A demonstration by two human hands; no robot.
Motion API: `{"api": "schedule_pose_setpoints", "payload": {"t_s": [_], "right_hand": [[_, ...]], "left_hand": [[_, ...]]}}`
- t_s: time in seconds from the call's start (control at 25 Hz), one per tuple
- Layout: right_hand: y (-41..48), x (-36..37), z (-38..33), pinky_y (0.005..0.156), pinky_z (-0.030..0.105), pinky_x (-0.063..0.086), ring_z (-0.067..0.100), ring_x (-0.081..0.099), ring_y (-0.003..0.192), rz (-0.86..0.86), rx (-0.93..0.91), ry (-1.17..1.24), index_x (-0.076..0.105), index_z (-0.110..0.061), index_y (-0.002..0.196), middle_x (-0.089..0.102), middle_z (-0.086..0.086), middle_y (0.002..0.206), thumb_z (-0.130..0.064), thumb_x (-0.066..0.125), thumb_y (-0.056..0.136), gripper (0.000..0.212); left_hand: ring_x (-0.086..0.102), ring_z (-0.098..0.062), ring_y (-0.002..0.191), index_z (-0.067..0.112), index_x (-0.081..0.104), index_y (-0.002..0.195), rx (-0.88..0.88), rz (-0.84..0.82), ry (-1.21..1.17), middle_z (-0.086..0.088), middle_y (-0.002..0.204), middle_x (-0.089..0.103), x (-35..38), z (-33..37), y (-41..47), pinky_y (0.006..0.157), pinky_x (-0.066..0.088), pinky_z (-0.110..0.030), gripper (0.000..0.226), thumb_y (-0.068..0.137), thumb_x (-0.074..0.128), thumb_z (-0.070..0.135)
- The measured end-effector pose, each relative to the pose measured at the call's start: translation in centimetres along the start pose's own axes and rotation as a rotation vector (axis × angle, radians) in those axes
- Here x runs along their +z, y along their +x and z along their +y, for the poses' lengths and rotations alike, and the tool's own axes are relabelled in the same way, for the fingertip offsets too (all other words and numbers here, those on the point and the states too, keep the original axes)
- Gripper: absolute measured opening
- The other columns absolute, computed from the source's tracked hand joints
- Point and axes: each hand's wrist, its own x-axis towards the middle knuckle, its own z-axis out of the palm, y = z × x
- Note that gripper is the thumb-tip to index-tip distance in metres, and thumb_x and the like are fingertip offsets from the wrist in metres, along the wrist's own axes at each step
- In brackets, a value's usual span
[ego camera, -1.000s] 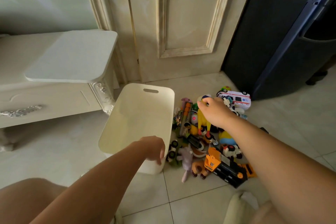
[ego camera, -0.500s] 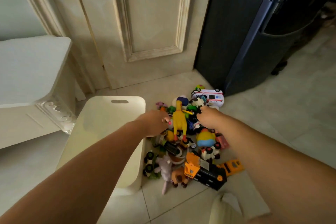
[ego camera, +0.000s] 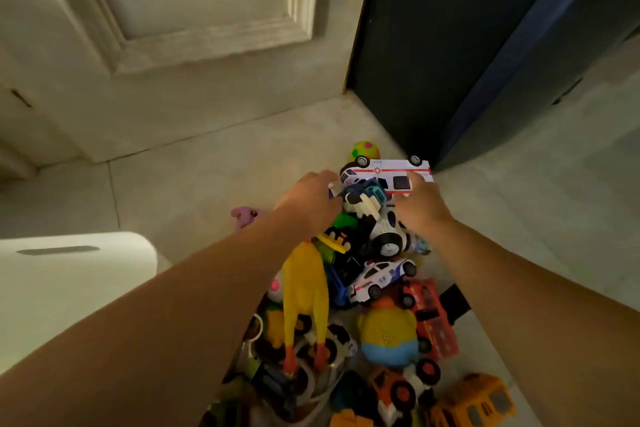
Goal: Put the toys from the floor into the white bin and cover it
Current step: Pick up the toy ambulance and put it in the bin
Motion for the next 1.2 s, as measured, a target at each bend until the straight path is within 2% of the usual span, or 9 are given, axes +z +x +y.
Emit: {"api": "schedule_pose_setpoints", "payload": {"t_s": [0.2,0.32,0.4,0.52,0.56,0.68,0.92,1.08,1.2], "right_hand": [[6.6,0.4,4.0,0.096,0.048,0.051,0.037,0.05,0.123,0.191,0.169,0.125,0.03,-0.02,0.147,0.041,0.017,0.14,-0.034,0.049,0.098,0.054],[8.8,0.1,5.6,0.094,0.041,0.048,0.035,0.05,0.127,0.084,0.308,0.362,0.022,-0.019,0.151,0.04,0.014,0.147,-0.038,0.047,0.099,0.061],[9.5,0.6,6.5,0.085,0.033,0.046,0.03,0.054,0.122,0.013,0.347,0.462,0.027,-0.017,0.149,0.047,0.011,0.144,-0.042,0.045,0.099,0.059],[9.3,1.7,7.1,0.059,0.02,0.042,0.019,0.059,0.096,0.013,0.313,0.601,0.046,-0.013,0.136,0.061,0.008,0.128,-0.04,0.049,0.097,0.047],[9.0,1.8,7.0,0.057,0.018,0.04,0.017,0.059,0.094,0.017,0.302,0.652,0.048,-0.013,0.133,0.063,0.007,0.125,-0.039,0.05,0.097,0.044],[8.0,1.1,6.6,0.058,0.016,0.042,0.014,0.061,0.093,0.057,0.23,0.735,0.048,-0.014,0.132,0.064,0.006,0.122,-0.037,0.052,0.097,0.042],[2.0,-2.1,3.0,0.06,0.013,0.044,0.009,0.061,0.097,0.153,0.106,0.827,0.044,-0.021,0.133,0.063,-0.001,0.119,-0.037,0.051,0.097,0.04],[-3.9,-3.8,0.1,0.065,0.013,0.046,0.006,0.062,0.098,0.207,0.01,0.861,0.046,-0.024,0.129,0.064,-0.005,0.112,-0.036,0.051,0.097,0.034],[-9.5,-5.5,-3.1,0.064,0.014,0.046,0.004,0.063,0.094,0.234,-0.08,0.885,0.048,-0.025,0.12,0.065,-0.003,0.111,-0.036,0.052,0.096,0.026]], "left_hand": [[0.057,-0.031,0.114,0.02,0.033,0.146,-0.221,0.006,-0.244,-0.012,0.144,0.045,4.5,0.9,9.1,0.089,0.05,-0.035,0.051,0.099,0.045,0.035],[0.058,-0.034,0.111,0.02,0.027,0.149,-0.268,0.012,-0.295,-0.015,0.137,0.05,6.5,1.8,12.2,0.081,0.048,-0.035,0.055,0.098,0.045,0.02],[0.06,-0.031,0.106,0.019,0.03,0.148,-0.255,0.008,-0.33,-0.014,0.132,0.055,7.3,2.3,13.0,0.078,0.05,-0.035,0.058,0.093,0.045,0.009],[0.06,-0.029,0.099,0.021,0.044,0.14,-0.25,0.083,-0.315,-0.011,0.126,0.06,7.5,2.3,12.9,0.073,0.048,-0.03,0.054,0.089,0.05,0.005],[0.06,-0.027,0.096,0.021,0.047,0.137,-0.246,0.119,-0.312,-0.01,0.125,0.06,7.4,2.1,12.7,0.071,0.048,-0.029,0.053,0.087,0.052,0.004],[0.059,-0.024,0.095,0.022,0.051,0.131,-0.203,0.235,-0.298,-0.007,0.126,0.057,6.7,2.2,11.8,0.065,0.047,-0.026,0.054,0.082,0.056,0.0],[0.06,-0.022,0.108,0.02,0.053,0.128,-0.064,0.398,-0.32,-0.003,0.127,0.054,3.8,2.6,7.0,0.093,0.051,-0.035,0.053,0.08,0.065,-0.001],[0.062,-0.021,0.103,0.021,0.055,0.125,0.062,0.47,-0.285,-0.001,0.123,0.054,0.3,1.6,2.1,0.091,0.051,-0.034,0.052,0.079,0.066,0.0],[0.065,-0.016,0.093,0.022,0.056,0.125,0.122,0.522,-0.271,0.003,0.119,0.055,-4.1,0.8,-4.0,0.082,0.047,-0.023,0.05,0.08,0.07,0.006]]}}
